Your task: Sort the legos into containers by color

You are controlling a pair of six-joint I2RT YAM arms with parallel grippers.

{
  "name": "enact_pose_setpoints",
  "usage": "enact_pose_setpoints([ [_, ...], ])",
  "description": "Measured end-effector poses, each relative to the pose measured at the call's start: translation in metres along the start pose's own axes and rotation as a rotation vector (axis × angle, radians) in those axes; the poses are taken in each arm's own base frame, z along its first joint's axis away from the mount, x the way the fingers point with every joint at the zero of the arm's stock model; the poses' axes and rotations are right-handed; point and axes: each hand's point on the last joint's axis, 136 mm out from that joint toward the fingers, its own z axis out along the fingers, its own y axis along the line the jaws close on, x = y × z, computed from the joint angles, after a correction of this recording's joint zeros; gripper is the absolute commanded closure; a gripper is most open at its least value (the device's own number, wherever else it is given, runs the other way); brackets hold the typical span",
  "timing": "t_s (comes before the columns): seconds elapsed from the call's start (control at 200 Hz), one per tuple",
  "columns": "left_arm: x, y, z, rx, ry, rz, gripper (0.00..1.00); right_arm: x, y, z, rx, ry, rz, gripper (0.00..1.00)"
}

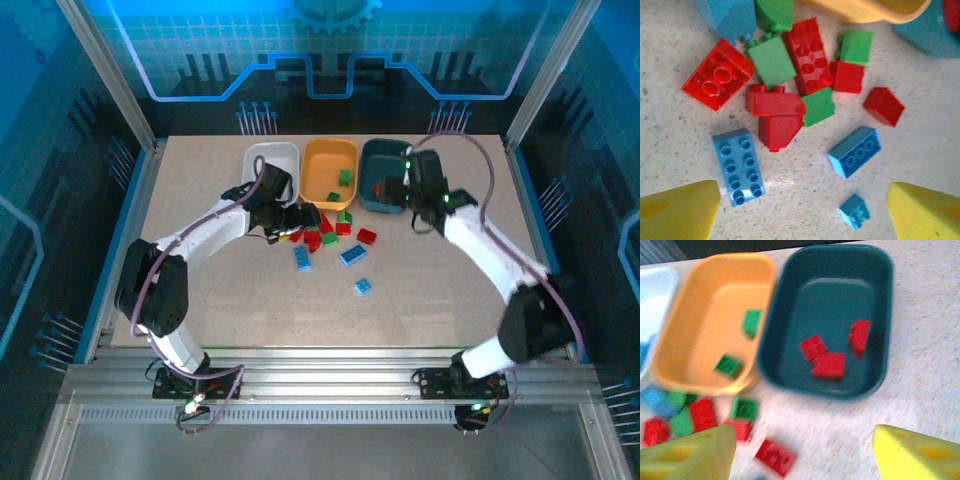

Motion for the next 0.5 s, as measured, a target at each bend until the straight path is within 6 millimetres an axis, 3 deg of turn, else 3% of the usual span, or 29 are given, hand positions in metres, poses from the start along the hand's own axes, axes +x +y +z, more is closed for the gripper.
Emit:
enact_pose_setpoints([
  [0.1, 0.013, 0.002, 0.010, -0.082, -0.007, 0.071, 0.23, 0.041, 0.018, -0.018, -0.062, 0.004, -0.022, 0.26],
  [0.29, 0.031, 0.027, 0.040, -0.256, 0.008, 0.133, 0.27, 0.109, -0.003, -0.003, -0.009, 0.106, -0.026, 0.27],
  [0.5, 0.041, 0.053, 0.063, -0.359, 0.037, 0.132, 0.37, 0.113, -0.006, -0.006, -0.007, 0.047, 0.023, 0.28],
])
